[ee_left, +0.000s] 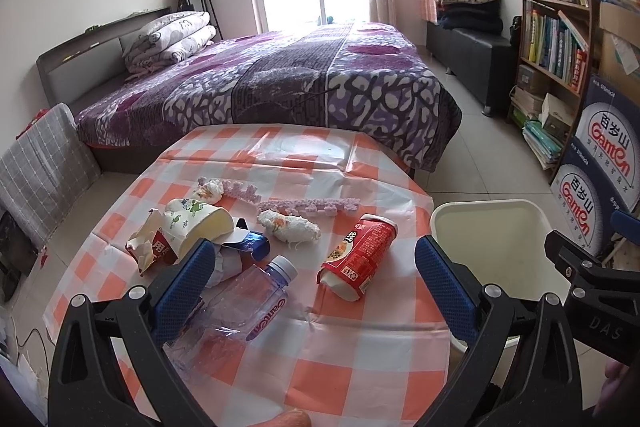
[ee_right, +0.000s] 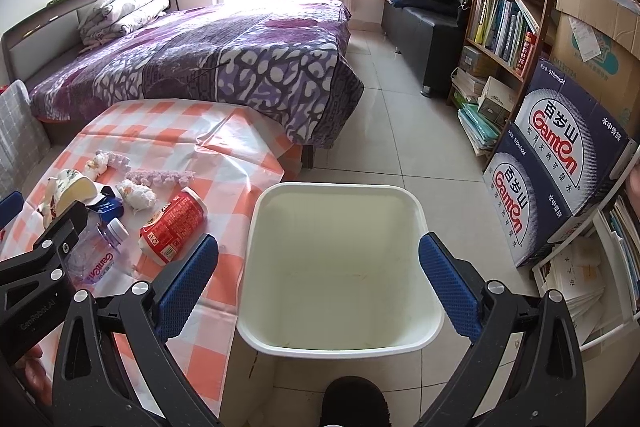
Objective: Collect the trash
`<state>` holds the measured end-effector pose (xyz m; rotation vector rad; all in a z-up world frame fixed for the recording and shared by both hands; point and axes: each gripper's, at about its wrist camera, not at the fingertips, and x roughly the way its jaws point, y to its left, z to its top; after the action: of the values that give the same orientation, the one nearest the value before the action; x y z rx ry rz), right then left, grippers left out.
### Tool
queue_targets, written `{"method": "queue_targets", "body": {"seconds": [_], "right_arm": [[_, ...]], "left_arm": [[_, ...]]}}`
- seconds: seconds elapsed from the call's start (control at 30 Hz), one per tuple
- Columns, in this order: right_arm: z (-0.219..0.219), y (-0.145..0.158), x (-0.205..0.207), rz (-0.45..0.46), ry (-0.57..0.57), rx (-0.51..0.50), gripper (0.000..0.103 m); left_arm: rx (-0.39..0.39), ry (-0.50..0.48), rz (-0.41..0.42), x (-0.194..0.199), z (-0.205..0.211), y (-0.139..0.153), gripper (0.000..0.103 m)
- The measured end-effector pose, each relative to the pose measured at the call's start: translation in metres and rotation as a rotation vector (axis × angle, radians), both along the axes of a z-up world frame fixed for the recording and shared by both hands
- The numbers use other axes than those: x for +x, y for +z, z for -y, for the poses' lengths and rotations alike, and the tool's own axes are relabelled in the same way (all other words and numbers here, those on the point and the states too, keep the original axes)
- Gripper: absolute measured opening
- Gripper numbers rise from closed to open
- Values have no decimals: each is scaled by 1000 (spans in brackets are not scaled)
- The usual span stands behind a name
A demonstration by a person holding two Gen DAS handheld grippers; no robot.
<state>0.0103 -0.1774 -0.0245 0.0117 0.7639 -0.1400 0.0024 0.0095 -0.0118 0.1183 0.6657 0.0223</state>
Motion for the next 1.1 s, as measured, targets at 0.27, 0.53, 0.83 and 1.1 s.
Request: {"method": "queue_targets", "body": {"seconds": [0.27,0.53,0.83,1.1], "right_arm": [[-1,-1,1,-2,2,0,96],[-3,-1,1,-3,2,1,96],[-1,-1,1,-5,2,2,96],[-1,-1,1,-6,2,3,96]], "left_arm": [[4,-1,1,1,0,0,97],[2,2,-1,1,-2,-1,97],[1,1,0,1,-2,-1,97],[0,1,-2,1,-2,-1,97]]}}
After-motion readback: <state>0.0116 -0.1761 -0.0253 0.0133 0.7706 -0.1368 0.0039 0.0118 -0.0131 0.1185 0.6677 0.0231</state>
